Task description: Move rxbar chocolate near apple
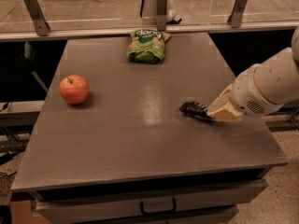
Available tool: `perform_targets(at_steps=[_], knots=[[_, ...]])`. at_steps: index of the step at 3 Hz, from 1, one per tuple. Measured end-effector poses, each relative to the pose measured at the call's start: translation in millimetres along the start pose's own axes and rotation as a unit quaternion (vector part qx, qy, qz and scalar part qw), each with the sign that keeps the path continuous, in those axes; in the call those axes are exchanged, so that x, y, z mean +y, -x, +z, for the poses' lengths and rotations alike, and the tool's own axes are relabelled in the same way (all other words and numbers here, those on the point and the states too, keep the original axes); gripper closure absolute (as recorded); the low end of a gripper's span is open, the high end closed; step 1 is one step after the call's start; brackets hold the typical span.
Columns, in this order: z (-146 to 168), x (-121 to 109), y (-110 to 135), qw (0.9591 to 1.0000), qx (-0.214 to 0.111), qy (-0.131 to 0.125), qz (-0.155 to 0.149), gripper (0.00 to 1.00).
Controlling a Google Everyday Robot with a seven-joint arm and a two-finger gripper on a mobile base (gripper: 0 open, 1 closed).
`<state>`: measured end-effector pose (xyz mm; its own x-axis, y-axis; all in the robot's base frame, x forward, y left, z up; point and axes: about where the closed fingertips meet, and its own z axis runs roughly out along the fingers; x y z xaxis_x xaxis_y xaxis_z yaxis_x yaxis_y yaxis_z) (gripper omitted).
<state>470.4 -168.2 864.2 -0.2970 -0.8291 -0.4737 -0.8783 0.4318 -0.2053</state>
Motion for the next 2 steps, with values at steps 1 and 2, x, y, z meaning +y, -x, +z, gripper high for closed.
perform_targets(at_steps=[1,2], knots=[[8.7,8.3,23.9,0.9997,-0.014,0.003,-0.020,1.00],[18.3,17.4,53.2,0.9987,-0.038,0.007,-0.034,1.00]])
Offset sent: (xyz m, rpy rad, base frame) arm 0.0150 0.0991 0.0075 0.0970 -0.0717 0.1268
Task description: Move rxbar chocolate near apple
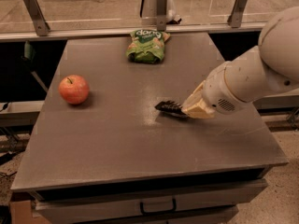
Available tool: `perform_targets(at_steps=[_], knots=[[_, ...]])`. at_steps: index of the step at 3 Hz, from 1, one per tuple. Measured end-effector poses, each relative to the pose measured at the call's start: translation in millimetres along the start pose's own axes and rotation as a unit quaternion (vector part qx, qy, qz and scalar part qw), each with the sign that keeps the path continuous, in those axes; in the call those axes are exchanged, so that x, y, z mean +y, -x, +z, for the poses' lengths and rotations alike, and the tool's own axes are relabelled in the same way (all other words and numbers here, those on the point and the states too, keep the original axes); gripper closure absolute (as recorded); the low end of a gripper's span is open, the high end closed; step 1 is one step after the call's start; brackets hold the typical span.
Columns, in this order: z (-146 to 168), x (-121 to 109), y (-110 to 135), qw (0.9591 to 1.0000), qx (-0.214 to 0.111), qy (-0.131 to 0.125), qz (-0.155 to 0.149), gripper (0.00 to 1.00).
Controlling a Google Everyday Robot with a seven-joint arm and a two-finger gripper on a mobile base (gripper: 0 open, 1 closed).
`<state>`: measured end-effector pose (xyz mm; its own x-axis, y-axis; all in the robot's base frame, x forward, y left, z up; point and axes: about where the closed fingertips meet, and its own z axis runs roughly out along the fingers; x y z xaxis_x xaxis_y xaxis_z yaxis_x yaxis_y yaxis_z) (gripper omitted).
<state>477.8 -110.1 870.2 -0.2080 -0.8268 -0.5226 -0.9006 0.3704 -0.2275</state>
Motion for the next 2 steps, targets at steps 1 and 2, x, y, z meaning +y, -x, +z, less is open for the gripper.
perform_targets(at_steps=[1,2], knots=[[14.7,6.4,25.4,0.9996,-0.023,0.011,-0.009,1.00],[34.4,17.2,57.7,0.9981,-0.046,0.030,-0.029,1.00]])
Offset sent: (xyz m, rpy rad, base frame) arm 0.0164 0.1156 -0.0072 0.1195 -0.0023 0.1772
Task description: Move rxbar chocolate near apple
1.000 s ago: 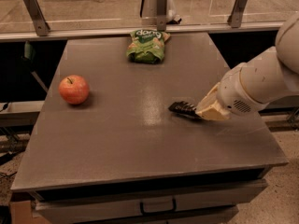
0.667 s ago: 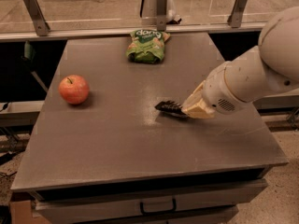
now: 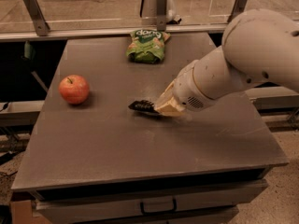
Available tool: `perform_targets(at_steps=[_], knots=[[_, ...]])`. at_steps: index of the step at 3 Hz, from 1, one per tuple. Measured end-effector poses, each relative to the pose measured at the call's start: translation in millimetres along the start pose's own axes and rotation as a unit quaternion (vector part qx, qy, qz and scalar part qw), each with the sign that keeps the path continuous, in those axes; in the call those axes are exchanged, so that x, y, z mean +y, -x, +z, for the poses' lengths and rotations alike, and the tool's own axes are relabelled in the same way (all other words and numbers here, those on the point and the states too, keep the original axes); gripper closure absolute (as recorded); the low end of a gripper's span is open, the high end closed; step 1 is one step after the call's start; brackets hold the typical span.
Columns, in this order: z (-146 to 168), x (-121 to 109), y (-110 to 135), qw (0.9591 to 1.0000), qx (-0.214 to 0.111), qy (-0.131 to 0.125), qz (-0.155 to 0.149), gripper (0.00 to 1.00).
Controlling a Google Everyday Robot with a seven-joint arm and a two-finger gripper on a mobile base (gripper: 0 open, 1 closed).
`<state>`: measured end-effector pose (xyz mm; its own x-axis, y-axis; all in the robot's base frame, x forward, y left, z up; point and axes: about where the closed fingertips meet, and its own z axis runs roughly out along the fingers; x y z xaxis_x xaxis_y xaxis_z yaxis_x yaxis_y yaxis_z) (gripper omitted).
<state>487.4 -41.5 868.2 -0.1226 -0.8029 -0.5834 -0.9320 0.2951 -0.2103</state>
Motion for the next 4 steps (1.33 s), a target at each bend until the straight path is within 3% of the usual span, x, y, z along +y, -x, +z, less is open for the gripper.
perform_targets(at_steps=[2,4], knots=[[50.3,-2.8,64.4,0.9988,-0.036,0.014,-0.031,1.00],[86.3,-18.9,100.9,0.9983,-0.048,0.007,-0.032,0.60]])
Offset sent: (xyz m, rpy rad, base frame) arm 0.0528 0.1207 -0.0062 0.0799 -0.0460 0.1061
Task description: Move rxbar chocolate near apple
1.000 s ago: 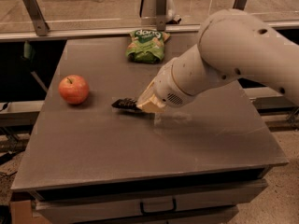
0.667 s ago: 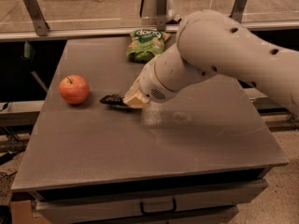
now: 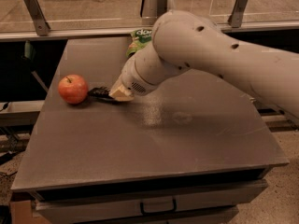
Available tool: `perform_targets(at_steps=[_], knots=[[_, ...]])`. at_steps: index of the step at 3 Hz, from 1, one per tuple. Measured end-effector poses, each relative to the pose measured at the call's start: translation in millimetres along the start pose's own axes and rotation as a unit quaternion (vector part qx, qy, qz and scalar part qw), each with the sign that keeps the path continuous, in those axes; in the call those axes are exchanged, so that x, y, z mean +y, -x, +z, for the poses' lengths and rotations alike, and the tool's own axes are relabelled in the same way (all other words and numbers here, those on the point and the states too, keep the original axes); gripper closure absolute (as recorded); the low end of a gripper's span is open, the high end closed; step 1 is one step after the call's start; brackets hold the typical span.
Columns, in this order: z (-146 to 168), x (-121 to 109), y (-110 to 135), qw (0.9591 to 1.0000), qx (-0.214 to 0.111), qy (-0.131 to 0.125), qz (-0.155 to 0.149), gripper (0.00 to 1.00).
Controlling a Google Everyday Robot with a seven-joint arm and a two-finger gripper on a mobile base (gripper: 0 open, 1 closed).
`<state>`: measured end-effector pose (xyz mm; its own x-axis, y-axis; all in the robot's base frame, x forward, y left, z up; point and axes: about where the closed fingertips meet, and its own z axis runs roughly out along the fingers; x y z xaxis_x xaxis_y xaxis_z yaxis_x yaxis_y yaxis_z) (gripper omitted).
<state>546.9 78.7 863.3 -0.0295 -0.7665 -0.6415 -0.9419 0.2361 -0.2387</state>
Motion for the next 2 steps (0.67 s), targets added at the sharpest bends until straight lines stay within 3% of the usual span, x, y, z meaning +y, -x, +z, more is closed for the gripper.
perform_targets(at_steps=[2], knots=[[10.5,-4.7,2.7,1.0000,0.000,-0.002,0.008,0.13]])
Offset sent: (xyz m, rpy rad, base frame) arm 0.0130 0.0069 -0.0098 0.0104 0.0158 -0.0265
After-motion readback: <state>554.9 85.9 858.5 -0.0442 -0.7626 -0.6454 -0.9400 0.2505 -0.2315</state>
